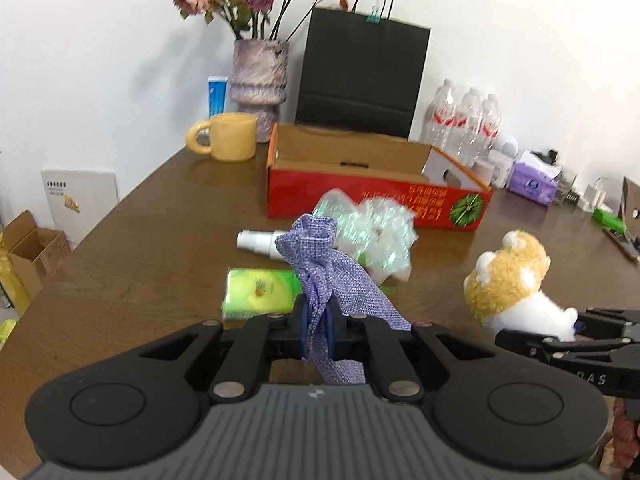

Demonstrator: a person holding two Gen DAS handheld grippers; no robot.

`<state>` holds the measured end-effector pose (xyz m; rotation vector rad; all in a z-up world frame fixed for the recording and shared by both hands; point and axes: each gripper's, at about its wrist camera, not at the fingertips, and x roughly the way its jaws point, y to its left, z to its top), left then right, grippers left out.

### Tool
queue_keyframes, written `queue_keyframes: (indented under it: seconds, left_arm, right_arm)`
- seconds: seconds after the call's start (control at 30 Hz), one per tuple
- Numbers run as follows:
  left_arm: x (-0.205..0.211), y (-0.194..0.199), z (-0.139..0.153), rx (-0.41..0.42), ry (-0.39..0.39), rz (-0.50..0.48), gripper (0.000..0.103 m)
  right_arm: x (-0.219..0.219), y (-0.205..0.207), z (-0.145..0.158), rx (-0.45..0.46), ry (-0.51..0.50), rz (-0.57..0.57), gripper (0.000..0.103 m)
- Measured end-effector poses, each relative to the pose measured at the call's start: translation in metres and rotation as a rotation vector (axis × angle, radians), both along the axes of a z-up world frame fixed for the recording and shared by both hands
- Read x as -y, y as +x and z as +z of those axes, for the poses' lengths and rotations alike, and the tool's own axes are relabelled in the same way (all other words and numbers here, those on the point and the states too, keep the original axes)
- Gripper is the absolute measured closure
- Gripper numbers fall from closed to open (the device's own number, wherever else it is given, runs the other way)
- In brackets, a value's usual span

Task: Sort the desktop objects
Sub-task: 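Lift the plush toy and purple pouch and carry both over the cardboard box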

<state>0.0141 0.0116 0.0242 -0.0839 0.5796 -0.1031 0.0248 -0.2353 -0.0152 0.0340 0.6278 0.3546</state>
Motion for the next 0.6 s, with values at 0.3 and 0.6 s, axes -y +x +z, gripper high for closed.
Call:
queue_keyframes:
  seconds: [0.3, 0.6]
  left_arm:
    - [0.001, 0.01, 0.043, 0.097, 0.015, -0.062, 0.094]
    - [0.005, 0.046, 0.086, 0.173, -0.005, -0.116, 0.094]
  right_arm:
    - [0.027, 0.003, 0.034, 0.09, -0.008, -0.052, 0.055]
    - [0.039, 0.033, 0.09, 0.238, -0.043, -0.053, 0.055]
